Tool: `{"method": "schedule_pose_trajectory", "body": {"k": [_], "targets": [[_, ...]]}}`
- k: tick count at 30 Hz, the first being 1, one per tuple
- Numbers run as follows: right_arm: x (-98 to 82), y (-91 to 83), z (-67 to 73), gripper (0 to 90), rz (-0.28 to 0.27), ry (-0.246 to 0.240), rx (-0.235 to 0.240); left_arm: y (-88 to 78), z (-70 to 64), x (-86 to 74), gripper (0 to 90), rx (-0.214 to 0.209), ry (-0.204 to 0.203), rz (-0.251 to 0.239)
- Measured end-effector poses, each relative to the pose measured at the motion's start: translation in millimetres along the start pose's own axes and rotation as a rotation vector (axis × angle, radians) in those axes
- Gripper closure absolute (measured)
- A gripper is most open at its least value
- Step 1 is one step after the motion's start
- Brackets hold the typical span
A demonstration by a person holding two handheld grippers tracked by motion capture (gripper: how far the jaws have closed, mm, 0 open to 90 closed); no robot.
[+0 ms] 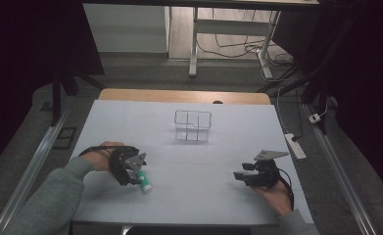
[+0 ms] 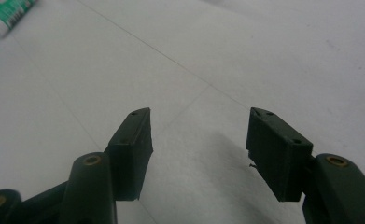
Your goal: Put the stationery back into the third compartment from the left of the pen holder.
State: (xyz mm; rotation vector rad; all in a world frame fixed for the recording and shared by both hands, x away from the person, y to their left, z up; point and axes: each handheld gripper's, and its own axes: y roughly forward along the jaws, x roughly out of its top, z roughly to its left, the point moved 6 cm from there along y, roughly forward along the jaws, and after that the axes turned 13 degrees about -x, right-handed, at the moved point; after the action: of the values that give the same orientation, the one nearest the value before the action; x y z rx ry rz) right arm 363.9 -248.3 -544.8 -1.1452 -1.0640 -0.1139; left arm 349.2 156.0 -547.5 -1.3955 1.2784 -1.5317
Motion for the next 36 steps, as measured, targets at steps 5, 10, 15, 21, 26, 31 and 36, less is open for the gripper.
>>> {"method": "schedule_pose_trajectory", "body": {"k": [5, 10, 15, 21, 26, 31, 36], "targets": [[0.3, -0.7, -2.9, 40.3, -0.002, 0.024, 0.0, 3.0, 3.1, -1.3, 34.2, -0.03, 0.028, 0.052], [0.0, -0.5, -1.5, 40.1, 0.002, 0.018, 0.006, 7.6, 6.6, -1.9, 36.0, -0.04, 0.056, 0.091], [-0.7, 0.4, -1.5, 40.0, 0.007, 0.017, 0.015, 14.1, 9.8, -5.1, 42.5, -0.039, 0.093, 0.12], [-1.2, 0.7, -2.0, 39.9, 0.009, 0.022, 0.014, 15.0, 5.1, -6.5, 60.1, -0.061, 0.144, 0.126], [-1.5, -0.1, -2.0, 39.8, 0.012, 0.024, 0.013, 14.6, 1.9, -5.3, 64.6, -0.033, 0.176, 0.146], [-0.9, -0.8, -2.5, 39.8, 0.005, 0.026, 0.018, 11.3, -1.0, -6.0, 64.7, -0.024, 0.119, 0.092], [0.0, -3.1, -3.7, 39.7, -0.007, 0.028, 0.014, 2.6, -0.8, -1.0, 64.7, 0.034, 0.026, -0.002]]}}
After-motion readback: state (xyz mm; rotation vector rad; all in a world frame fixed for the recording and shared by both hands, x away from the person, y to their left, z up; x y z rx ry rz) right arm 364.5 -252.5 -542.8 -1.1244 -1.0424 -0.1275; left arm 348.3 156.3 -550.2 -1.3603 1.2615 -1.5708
